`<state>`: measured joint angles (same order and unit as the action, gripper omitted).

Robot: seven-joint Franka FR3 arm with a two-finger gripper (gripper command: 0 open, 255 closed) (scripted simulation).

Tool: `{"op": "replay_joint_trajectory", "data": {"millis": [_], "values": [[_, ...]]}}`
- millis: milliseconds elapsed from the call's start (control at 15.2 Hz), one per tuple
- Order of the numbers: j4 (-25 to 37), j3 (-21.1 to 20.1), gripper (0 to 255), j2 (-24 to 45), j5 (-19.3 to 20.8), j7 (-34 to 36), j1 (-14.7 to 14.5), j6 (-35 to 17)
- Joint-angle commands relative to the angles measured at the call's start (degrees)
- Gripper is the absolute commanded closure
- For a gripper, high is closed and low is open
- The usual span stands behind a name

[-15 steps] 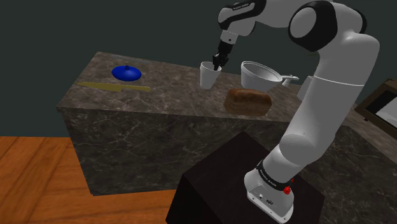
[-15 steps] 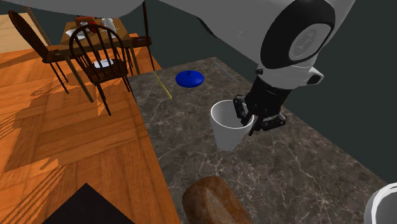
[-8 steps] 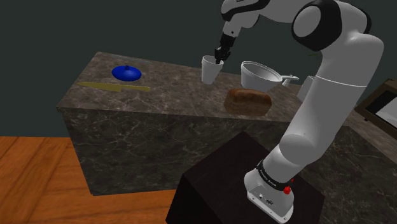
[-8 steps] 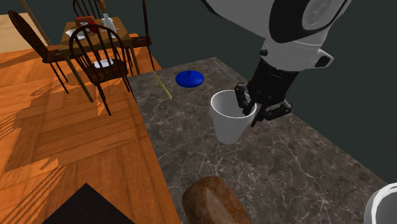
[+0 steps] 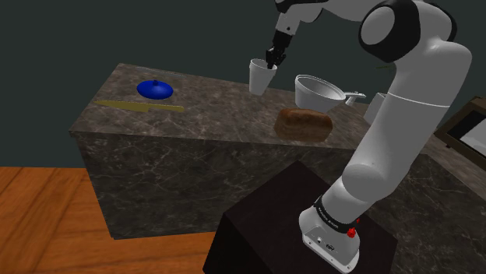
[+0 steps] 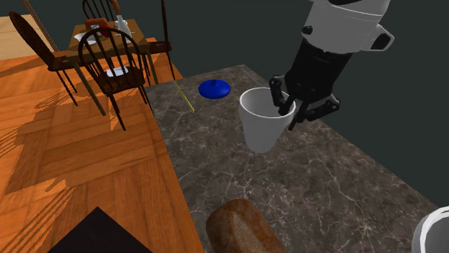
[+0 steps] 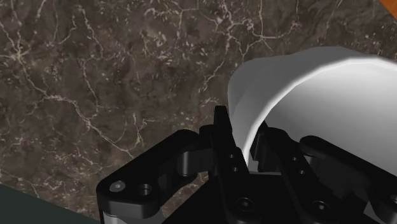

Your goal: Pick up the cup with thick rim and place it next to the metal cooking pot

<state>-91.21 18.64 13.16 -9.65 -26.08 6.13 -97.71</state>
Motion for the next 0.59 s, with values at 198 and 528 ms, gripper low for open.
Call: {"op": "replay_joint_trajectory", "data": {"millis": [198, 528], "values": [[3.86, 0.13, 255, -0.02, 0.08, 0.29, 0.25, 3.87], [8.26, 0.21, 255, 0.38, -0.01, 0.60, 0.54, 7.87]]}}
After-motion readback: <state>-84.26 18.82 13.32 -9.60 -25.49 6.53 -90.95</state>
